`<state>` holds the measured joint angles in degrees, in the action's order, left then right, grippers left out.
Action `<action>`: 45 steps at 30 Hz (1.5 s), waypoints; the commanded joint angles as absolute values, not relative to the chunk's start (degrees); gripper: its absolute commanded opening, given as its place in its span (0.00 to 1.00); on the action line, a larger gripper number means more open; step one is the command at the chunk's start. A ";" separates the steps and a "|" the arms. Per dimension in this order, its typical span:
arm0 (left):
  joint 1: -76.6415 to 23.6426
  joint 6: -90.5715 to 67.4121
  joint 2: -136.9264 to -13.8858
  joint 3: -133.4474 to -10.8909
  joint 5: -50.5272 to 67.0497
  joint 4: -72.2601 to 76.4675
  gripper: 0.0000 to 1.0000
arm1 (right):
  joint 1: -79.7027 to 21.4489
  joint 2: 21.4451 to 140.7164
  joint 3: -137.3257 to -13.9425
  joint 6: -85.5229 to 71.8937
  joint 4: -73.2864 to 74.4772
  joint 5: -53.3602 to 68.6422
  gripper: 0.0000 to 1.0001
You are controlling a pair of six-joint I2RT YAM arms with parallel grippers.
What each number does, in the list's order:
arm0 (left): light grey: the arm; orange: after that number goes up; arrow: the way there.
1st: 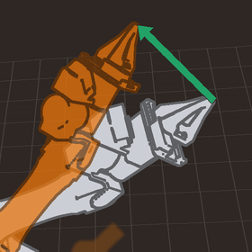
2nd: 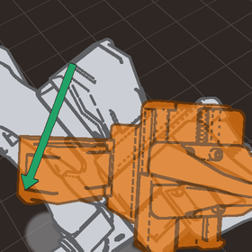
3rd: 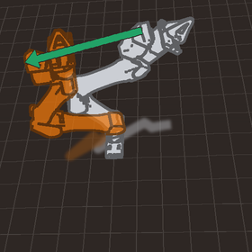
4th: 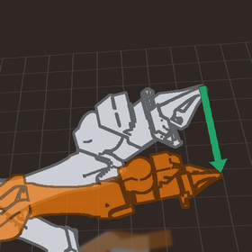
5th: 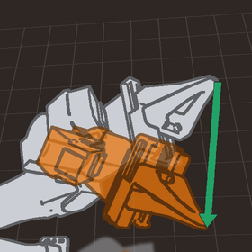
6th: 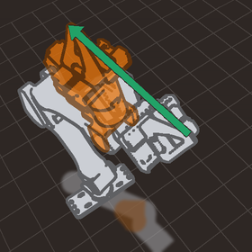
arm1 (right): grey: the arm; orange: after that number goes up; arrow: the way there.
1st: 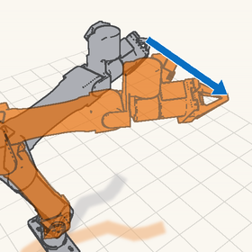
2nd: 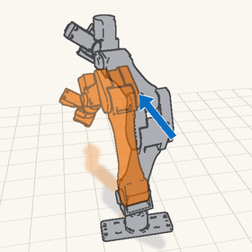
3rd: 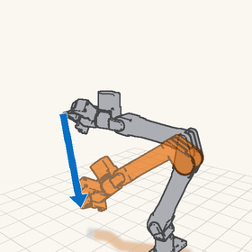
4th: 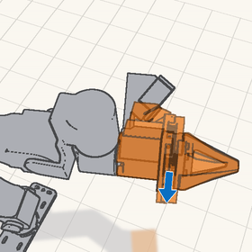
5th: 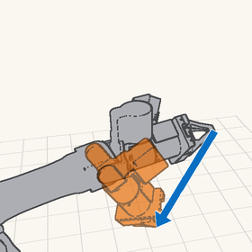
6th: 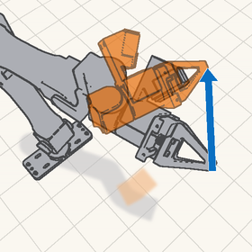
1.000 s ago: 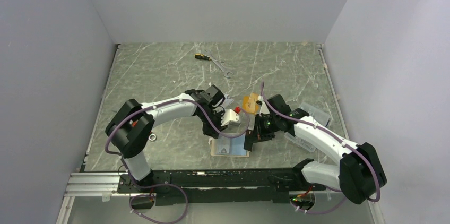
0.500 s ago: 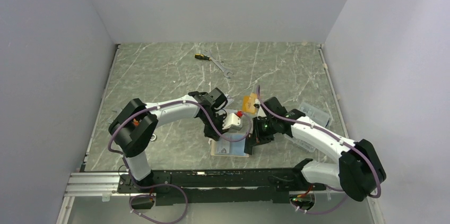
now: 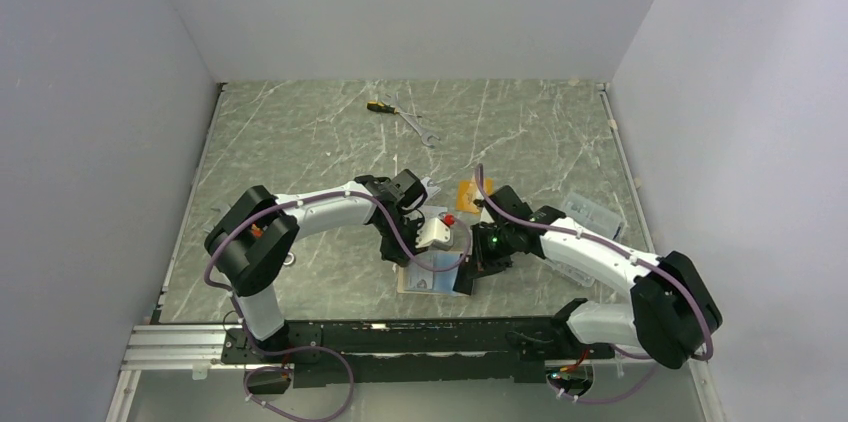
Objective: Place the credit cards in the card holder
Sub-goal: Insert the credit card into the card holder.
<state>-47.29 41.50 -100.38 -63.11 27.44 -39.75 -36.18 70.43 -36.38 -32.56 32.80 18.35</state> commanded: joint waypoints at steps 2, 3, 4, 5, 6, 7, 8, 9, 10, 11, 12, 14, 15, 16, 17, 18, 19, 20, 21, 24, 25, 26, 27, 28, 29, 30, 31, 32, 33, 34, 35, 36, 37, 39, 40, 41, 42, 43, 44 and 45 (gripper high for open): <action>-47.51 43.58 -99.62 -64.10 27.89 -40.86 0.12 | -36.66 73.18 -35.62 -34.34 26.87 20.17 0.00; -47.47 43.45 -99.54 -64.72 28.21 -41.36 0.12 | -36.65 73.51 -35.32 -34.55 25.88 21.18 0.00; -47.46 43.36 -99.50 -65.56 28.67 -42.05 0.12 | -36.72 73.89 -35.28 -34.68 24.98 21.82 0.00; -47.48 43.31 -99.42 -66.46 29.32 -42.97 0.12 | -36.59 74.18 -35.16 -34.78 24.39 22.39 0.00; -47.50 43.09 -99.28 -67.44 30.09 -43.71 0.12 | -36.41 74.37 -35.00 -34.80 23.89 22.83 0.00; -47.54 42.97 -99.19 -68.56 30.79 -44.42 0.12 | -36.29 74.53 -34.80 -34.84 23.25 23.36 0.00; -47.52 42.59 -99.20 -69.77 31.65 -45.06 0.13 | -36.03 74.54 -34.39 -34.97 22.54 23.99 0.00; -47.47 42.15 -99.27 -71.00 32.50 -45.50 0.14 | -35.71 74.49 -33.97 -35.24 21.71 24.60 0.00; -47.48 41.62 -99.42 -72.05 33.55 -45.75 0.15 | -35.43 74.30 -33.60 -35.43 21.00 25.48 0.00; -47.51 40.73 -99.53 -72.86 34.63 -45.68 0.16 | -35.08 74.04 -33.31 -35.50 20.60 25.97 0.00; -47.57 40.18 -99.68 -73.51 36.02 -45.55 0.17 | -34.78 73.78 -33.09 -35.51 20.31 26.45 0.00; -47.73 38.71 -100.08 -74.09 37.94 -44.38 0.17 | -33.84 72.84 -32.43 -35.59 19.58 27.68 0.00; -47.85 37.74 -100.25 -73.98 38.45 -43.09 0.18 | -33.29 72.40 -31.93 -35.67 18.90 28.52 0.00; -48.08 36.90 -100.45 -73.62 38.70 -41.74 0.19 | -32.73 72.07 -31.50 -35.68 18.45 29.39 0.00; -48.37 36.63 -100.72 -73.19 38.99 -40.70 0.19 | -32.06 71.81 -31.01 -35.65 17.85 30.35 0.00; -48.72 36.34 -100.99 -72.87 38.89 -39.69 0.19 | -31.24 71.54 -30.56 -35.68 17.19 31.33 0.00; -49.12 36.27 -101.25 -72.66 38.64 -38.85 0.19 | -30.56 71.26 -30.20 -35.78 16.55 32.30 0.00; -49.47 36.38 -101.66 -72.46 38.37 -38.17 0.19 | -29.95 70.64 -29.74 -35.96 15.83 33.28 0.00; -49.89 36.43 -101.99 -72.31 37.73 -37.46 0.19 | -29.24 70.05 -29.51 -36.07 15.29 34.23 0.00; -50.66 37.15 -103.05 -72.19 36.39 -36.72 0.19 | -26.88 68.10 -28.78 -36.38 13.39 37.57 0.00; -50.74 37.24 -103.16 -72.17 36.45 -36.59 0.19 | -26.32 67.71 -28.60 -36.32 12.91 38.87 0.00; -50.72 37.36 -103.22 -72.16 36.58 -36.49 0.19 | -25.77 67.48 -28.27 -36.49 12.29 39.64 0.00; -50.79 37.40 -103.31 -72.25 36.49 -36.45 0.19 | -25.35 67.40 -27.95 -36.60 11.81 40.32 0.00; -50.92 37.56 -103.42 -72.29 36.60 -36.49 0.19 | -25.10 67.61 -27.79 -36.50 11.58 40.79 0.00; -51.09 37.61 -103.51 -72.25 36.57 -36.43 0.19 | -24.89 68.01 -27.72 -36.34 11.53 41.00 0.00; -51.30 37.67 -103.60 -72.10 36.44 -36.28 0.19 | -24.81 68.27 -27.62 -36.28 11.44 41.04 0.00; -51.56 37.70 -103.69 -71.82 36.14 -35.99 0.19 | -24.74 68.38 -27.69 -36.11 11.61 40.93 0.00; -51.76 37.58 -103.71 -71.54 35.83 -35.58 0.19 | -24.67 68.33 -27.83 -35.81 12.11 40.45 0.00; -51.98 37.39 -103.78 -71.40 35.83 -35.21 0.19 | -24.62 68.04 -28.11 -35.59 12.93 39.53 0.00; -52.11 37.17 -103.86 -71.37 35.93 -34.87 0.19 | -24.53 67.63 -28.41 -35.22 14.28 38.21 0.00; -52.21 36.96 -103.93 -71.38 36.01 -34.41 0.19 | -24.52 67.31 -29.06 -34.60 16.35 36.48 0.00; -52.35 36.90 -104.03 -71.41 36.08 -34.06 0.19 | -24.52 67.06 -29.91 -33.83 19.98 34.11 0.00; -52.41 36.94 -104.25 -71.38 36.07 -33.73 0.19 | -24.48 66.36 -30.80 -33.26 22.45 31.71 0.00; -52.69 37.50 -104.65 -70.74 35.42 -33.48 0.18 | -24.45 64.31 -31.99 -32.86 26.48 27.34 0.00; -52.75 37.98 -104.71 -70.51 35.09 -33.41 0.18 | -24.48 63.34 -32.50 -32.68 28.69 25.26 0.00; -52.74 38.40 -104.76 -70.08 34.86 -33.48 0.18 | -24.62 62.65 -33.00 -32.55 30.76 23.26 0.00; -52.73 38.65 -104.70 -69.87 34.77 -33.83 0.18 | -24.65 62.15 -33.45 -32.42 32.60 21.50 0.00; -52.75 39.08 -104.64 -69.67 34.69 -34.22 0.17 | -24.80 61.77 -33.72 -32.72 33.61 20.38 0.00; -52.80 39.36 -104.55 -69.51 34.61 -34.67 0.17 | -25.01 61.26 -33.56 -33.03 33.73 20.09 0.00; -52.74 39.52 -104.37 -69.38 34.50 -34.98 0.17 | -25.22 60.86 -33.47 -33.34 33.89 19.67 0.00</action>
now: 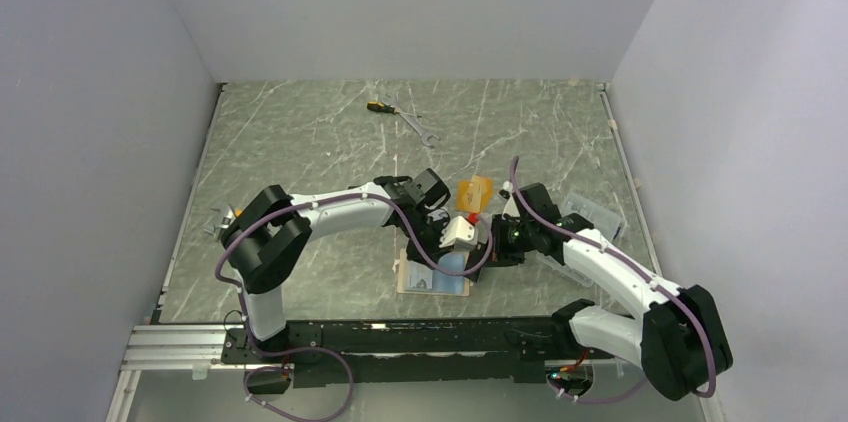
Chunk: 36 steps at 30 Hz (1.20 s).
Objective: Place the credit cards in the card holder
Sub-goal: Insert the credit card into the card holder.
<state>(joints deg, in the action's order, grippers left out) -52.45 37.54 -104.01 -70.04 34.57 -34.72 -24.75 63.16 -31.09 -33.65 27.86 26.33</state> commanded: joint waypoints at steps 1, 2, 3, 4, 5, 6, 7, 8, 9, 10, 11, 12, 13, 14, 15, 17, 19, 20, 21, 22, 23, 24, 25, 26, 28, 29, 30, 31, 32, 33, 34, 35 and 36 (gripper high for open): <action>-52.68 39.62 -104.14 -69.14 34.38 -35.16 0.17 | -25.34 60.84 -33.54 -33.47 33.95 19.56 0.00; -52.57 39.74 -104.01 -68.90 34.43 -35.26 0.17 | -25.38 61.02 -33.68 -33.42 33.81 19.78 0.00; -52.63 39.79 -103.86 -68.81 34.51 -35.25 0.17 | -25.52 61.31 -33.93 -33.33 33.45 20.04 0.00; -52.60 39.75 -103.81 -68.75 34.43 -35.28 0.16 | -25.70 61.60 -33.93 -33.31 32.91 20.53 0.00; -52.55 39.77 -103.72 -68.68 34.37 -35.26 0.16 | -25.90 61.98 -34.12 -33.25 32.58 20.78 0.00; -52.54 39.81 -103.62 -68.50 34.26 -35.25 0.16 | -26.07 62.32 -34.18 -33.27 32.09 21.26 0.00; -52.54 39.86 -103.49 -68.46 33.98 -35.20 0.16 | -26.23 62.46 -34.16 -33.48 31.51 21.84 0.00; -52.48 39.94 -103.39 -68.41 33.81 -35.24 0.16 | -26.38 62.44 -33.93 -33.75 30.81 22.36 0.00; -52.54 40.03 -103.30 -68.27 33.72 -35.24 0.16 | -26.45 62.48 -33.82 -33.99 30.28 22.99 0.00; -52.44 40.01 -103.27 -68.24 33.59 -35.18 0.15 | -26.44 62.32 -33.68 -34.09 30.13 23.28 0.00; -52.40 40.08 -103.27 -68.15 33.60 -35.25 0.15 | -26.45 62.01 -33.75 -34.03 30.63 22.98 0.00; -52.40 40.16 -103.27 -68.08 33.56 -35.27 0.15 | -26.50 61.47 -33.88 -33.90 31.31 22.29 0.00; -52.38 40.16 -103.35 -68.06 33.51 -35.31 0.15 | -26.44 60.66 -33.99 -33.85 31.99 21.68 0.00; -52.43 40.25 -103.36 -68.00 33.42 -35.37 0.15 | -26.45 59.79 -34.20 -33.95 32.45 21.47 0.00; -52.47 40.40 -103.36 -67.97 33.17 -35.50 0.14 | -26.45 58.85 -34.31 -34.03 32.77 21.32 0.00; -52.30 40.60 -103.28 -67.88 32.84 -35.70 0.14 | -26.44 57.58 -34.46 -34.46 32.90 21.87 0.00; -52.07 40.61 -103.14 -67.73 32.97 -35.85 0.14 | -26.45 57.13 -34.38 -34.91 32.27 22.83 0.00; -51.96 40.61 -103.10 -67.68 32.98 -35.92 0.14 | -26.48 57.10 -34.40 -34.91 32.00 23.11 0.00; -52.00 40.61 -103.10 -67.61 32.92 -36.01 0.14 | -26.50 57.21 -34.23 -34.87 31.55 23.48 0.00; -51.96 40.64 -103.10 -67.45 32.92 -35.96 0.14 | -26.58 57.60 -33.95 -34.89 30.78 23.76 0.00; -51.95 40.58 -103.01 -67.35 32.89 -35.95 0.13 | -26.69 58.08 -33.75 -34.82 30.38 24.03 0.00; -51.99 40.56 -102.96 -67.26 32.90 -35.87 0.13 | -26.85 58.69 -33.48 -34.76 30.00 24.15 0.00; -51.95 40.45 -103.01 -67.24 32.92 -35.86 0.13 | -27.25 59.41 -33.28 -34.72 29.64 24.24 0.00; -51.88 40.35 -103.01 -67.17 32.96 -35.90 0.13 | -27.70 59.93 -32.98 -34.81 29.28 24.14 0.00; -51.87 40.35 -103.01 -67.25 33.04 -35.99 0.13 | -28.23 60.59 -32.54 -34.83 28.66 23.76 0.00; -51.87 40.42 -103.02 -67.28 33.06 -36.08 0.13 | -28.38 60.77 -32.46 -34.68 28.70 23.47 0.00; -51.92 40.43 -103.01 -67.31 33.02 -36.12 0.13 | -28.54 60.93 -32.50 -34.51 28.73 23.17 0.00; -51.86 40.51 -103.07 -67.32 32.96 -36.20 0.12 | -28.58 61.17 -32.50 -34.35 28.74 22.92 0.00; -51.83 40.56 -103.09 -67.44 32.90 -36.33 0.12 | -28.64 61.26 -32.45 -34.24 28.81 22.80 0.00; -51.78 40.56 -103.11 -67.49 32.95 -36.42 0.12 | -28.75 61.61 -32.43 -34.14 28.76 22.77 0.00; -51.80 40.58 -103.17 -67.63 32.97 -36.51 0.12 | -28.81 61.82 -32.21 -34.11 28.60 22.83 0.00; -51.82 40.56 -103.18 -67.76 33.00 -36.60 0.12 | -29.01 62.08 -32.17 -34.10 28.57 22.64 0.00; -51.77 40.60 -103.18 -67.86 33.05 -36.69 0.12 | -29.07 62.32 -32.05 -33.98 28.57 22.30 0.00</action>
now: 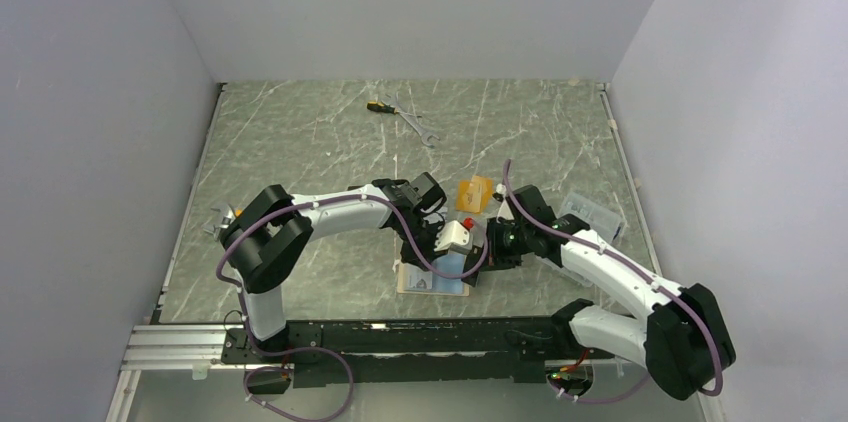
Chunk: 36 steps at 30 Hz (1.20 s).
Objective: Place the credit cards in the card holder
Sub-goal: Insert the credit card into the card holder.
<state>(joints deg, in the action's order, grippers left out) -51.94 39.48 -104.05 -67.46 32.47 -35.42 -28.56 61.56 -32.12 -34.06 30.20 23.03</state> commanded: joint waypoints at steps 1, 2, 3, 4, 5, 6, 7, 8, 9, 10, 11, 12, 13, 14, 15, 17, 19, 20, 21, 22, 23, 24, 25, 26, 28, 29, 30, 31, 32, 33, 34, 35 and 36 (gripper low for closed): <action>-51.79 40.67 -103.23 -67.91 33.01 -36.80 0.12 | -29.28 62.48 -32.11 -33.87 28.75 22.00 0.00; -51.78 40.70 -103.26 -68.01 33.00 -36.91 0.12 | -29.58 62.64 -32.23 -33.72 29.12 21.31 0.00; -51.79 40.82 -103.27 -68.01 32.96 -36.96 0.11 | -29.61 62.61 -32.42 -33.55 29.70 20.70 0.00; -51.79 40.81 -103.27 -67.99 32.98 -37.01 0.11 | -29.64 62.63 -32.54 -33.38 30.20 20.10 0.00; -51.83 40.81 -103.34 -67.98 33.05 -37.10 0.11 | -29.79 62.68 -32.79 -33.20 30.76 19.52 0.00; -51.77 40.78 -103.36 -68.07 33.05 -37.16 0.11 | -29.84 62.67 -32.81 -33.10 31.15 19.24 0.00; -51.77 40.78 -103.42 -68.04 33.05 -37.14 0.11 | -29.91 62.57 -32.86 -33.06 31.18 19.25 0.00; -51.77 40.79 -103.44 -68.03 33.21 -37.24 0.11 | -30.13 62.44 -32.76 -33.09 31.22 19.17 0.00; -51.78 40.72 -103.45 -68.11 33.15 -37.19 0.11 | -30.13 62.46 -32.66 -33.13 31.09 19.26 0.00; -51.84 40.74 -103.50 -68.11 33.21 -37.22 0.10 | -30.22 62.49 -32.62 -33.18 30.96 19.38 0.00; -51.80 40.72 -103.47 -68.13 33.22 -37.25 0.10 | -30.31 62.48 -32.50 -33.22 30.86 19.46 0.00; -51.79 40.73 -103.45 -68.13 33.21 -37.26 0.10 | -30.41 62.61 -32.45 -33.22 30.73 19.60 0.00; -51.85 40.71 -103.45 -68.19 33.19 -37.27 0.10 | -30.41 62.66 -32.55 -33.14 30.70 19.67 0.00; -51.78 40.77 -103.45 -68.15 33.14 -37.33 0.10 | -30.52 62.75 -32.63 -33.03 30.85 19.55 0.00; -51.83 40.80 -103.39 -68.10 33.17 -37.38 0.10 | -30.53 62.71 -32.68 -32.90 31.01 19.45 0.00; -51.77 40.85 -103.40 -67.96 33.20 -37.36 0.09 | -30.56 62.75 -32.79 -32.79 31.28 19.38 0.00; -51.77 40.87 -103.36 -67.98 33.37 -37.43 0.09 | -30.65 62.75 -32.93 -32.85 31.63 19.28 0.00; -51.81 40.87 -103.36 -67.89 33.35 -37.41 0.09 | -30.76 62.86 -33.11 -32.87 31.90 19.04 0.00; -51.80 40.89 -103.36 -67.92 33.37 -37.38 0.09 | -30.87 62.90 -33.36 -32.87 32.16 18.86 0.00; -51.81 40.92 -103.36 -67.94 33.36 -37.47 0.09 | -31.02 62.93 -33.59 -32.87 32.41 18.60 0.00; -51.80 40.95 -103.36 -67.93 33.42 -37.44 0.09 | -31.12 62.82 -33.85 -32.79 32.55 18.41 0.00; -51.76 40.96 -103.34 -67.91 33.46 -37.45 0.09 | -31.18 62.96 -34.05 -32.78 32.71 18.04 0.00; -51.76 41.02 -103.36 -67.86 33.44 -37.46 0.08 | -31.35 63.10 -34.17 -32.78 32.85 17.75 0.00; -51.71 41.09 -103.36 -67.85 33.43 -37.52 0.08 | -31.47 63.40 -34.26 -32.76 32.99 17.57 0.00; -51.73 41.05 -103.36 -68.01 33.57 -37.53 0.08 | -31.98 63.92 -34.57 -32.78 33.20 17.00 0.00; -51.70 41.02 -103.40 -67.96 33.57 -37.61 0.08 | -32.38 64.11 -34.83 -32.78 33.30 16.57 0.00; -51.68 40.98 -103.41 -67.95 33.73 -37.63 0.08 | -32.60 64.35 -35.16 -32.74 33.65 16.12 0.00; -51.73 40.96 -103.39 -67.95 33.74 -37.62 0.08 | -32.80 64.45 -35.56 -32.62 34.11 15.83 0.00; -51.71 40.97 -103.32 -67.96 33.74 -37.68 0.08 | -32.86 64.35 -36.00 -32.50 34.44 15.70 0.00; -51.68 41.05 -103.37 -67.95 33.75 -37.71 0.08 | -32.83 64.15 -36.42 -32.44 34.82 15.61 0.00; -51.72 41.05 -103.29 -67.88 33.74 -37.71 0.08 | -32.82 63.91 -36.69 -32.36 34.96 15.45 0.00; -51.72 41.08 -103.27 -67.78 33.68 -37.75 0.08 | -32.85 63.82 -36.91 -32.30 34.98 15.60 0.00; -51.68 41.14 -103.33 -67.78 33.73 -37.72 0.07 | -32.93 63.94 -37.00 -32.22 34.98 15.83 0.00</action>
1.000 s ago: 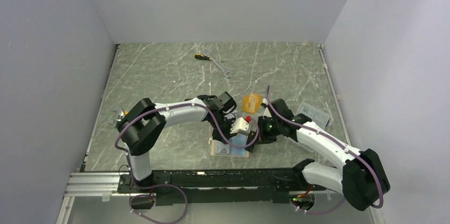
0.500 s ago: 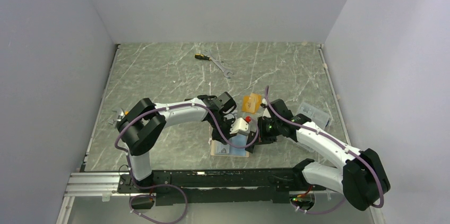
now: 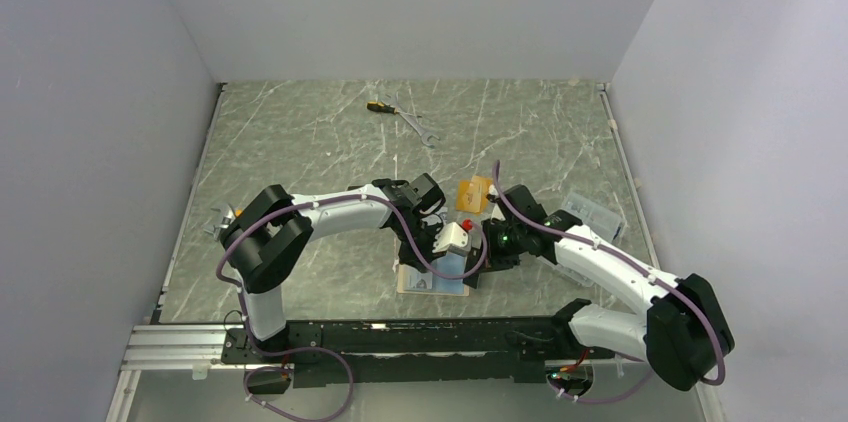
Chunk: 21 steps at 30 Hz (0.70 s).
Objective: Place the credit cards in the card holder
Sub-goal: Insert the credit card into the card holder.
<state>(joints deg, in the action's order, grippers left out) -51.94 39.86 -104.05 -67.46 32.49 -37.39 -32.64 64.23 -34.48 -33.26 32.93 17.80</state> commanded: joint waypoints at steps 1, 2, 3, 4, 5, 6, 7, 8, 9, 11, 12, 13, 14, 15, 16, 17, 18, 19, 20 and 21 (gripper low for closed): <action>-51.63 41.13 -103.28 -67.83 33.74 -37.75 0.07 | -32.92 64.10 -36.95 -32.17 34.94 16.08 0.00; -51.60 41.19 -103.27 -67.82 33.76 -37.81 0.07 | -33.02 64.24 -36.87 -32.17 34.81 16.28 0.00; -51.60 41.15 -103.27 -67.72 33.81 -37.84 0.07 | -33.07 64.31 -36.78 -32.10 34.81 16.30 0.00; -51.62 41.18 -103.19 -67.72 33.83 -37.82 0.07 | -33.13 64.34 -36.74 -32.08 34.76 16.31 0.00; -51.54 41.27 -103.18 -67.64 33.77 -37.84 0.07 | -33.27 64.41 -36.71 -32.08 34.66 16.35 0.00; -51.51 41.39 -103.12 -67.62 33.75 -37.96 0.07 | -33.38 64.53 -36.67 -32.04 34.72 16.36 0.00; -51.50 41.42 -103.10 -67.56 33.71 -37.97 0.07 | -33.39 64.66 -36.73 -31.93 34.72 16.33 0.00; -51.46 41.47 -103.10 -67.51 33.76 -38.11 0.07 | -33.54 65.05 -36.81 -31.84 34.53 16.42 0.00; -51.47 41.53 -103.10 -67.53 33.78 -38.14 0.07 | -33.71 65.39 -36.70 -31.82 34.28 16.48 0.00; -51.33 41.62 -103.02 -67.55 33.83 -38.22 0.07 | -34.25 66.51 -36.61 -31.96 33.58 16.85 0.00; -51.35 41.62 -103.01 -67.54 33.84 -38.27 0.07 | -34.66 67.12 -36.60 -32.08 33.25 16.87 0.00; -51.33 41.66 -102.93 -67.57 33.89 -38.40 0.07 | -35.06 67.56 -36.57 -32.20 32.88 16.85 0.00; -51.17 41.68 -102.88 -67.65 33.91 -38.50 0.06 | -35.31 67.93 -36.55 -32.29 32.54 16.92 0.00; -51.11 41.75 -102.84 -67.66 34.03 -38.57 0.06 | -35.47 68.34 -36.48 -32.30 32.30 16.96 0.00; -51.08 41.68 -102.77 -67.55 34.07 -38.60 0.06 | -35.55 68.55 -36.48 -32.29 32.07 17.04 0.00; -50.95 41.74 -102.75 -67.52 34.15 -38.65 0.06 | -35.59 68.76 -36.44 -32.34 31.94 17.13 0.00; -50.92 41.79 -102.69 -67.52 34.16 -38.69 0.06 | -35.57 68.84 -36.35 -32.39 31.63 17.20 0.00; -50.83 41.83 -102.66 -67.54 34.22 -38.83 0.06 | -35.60 68.90 -36.18 -32.47 31.38 17.30 0.00; -50.83 41.90 -102.60 -67.55 34.26 -38.86 0.06 | -35.53 68.85 -36.12 -32.58 31.11 17.37 0.00; -50.76 41.92 -102.53 -67.58 34.30 -39.01 0.06 | -35.61 68.90 -35.99 -32.72 30.89 17.53 0.00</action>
<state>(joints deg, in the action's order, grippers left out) -51.11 40.12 -104.05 -67.46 32.53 -38.04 -35.14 68.34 -35.33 -32.60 32.01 18.20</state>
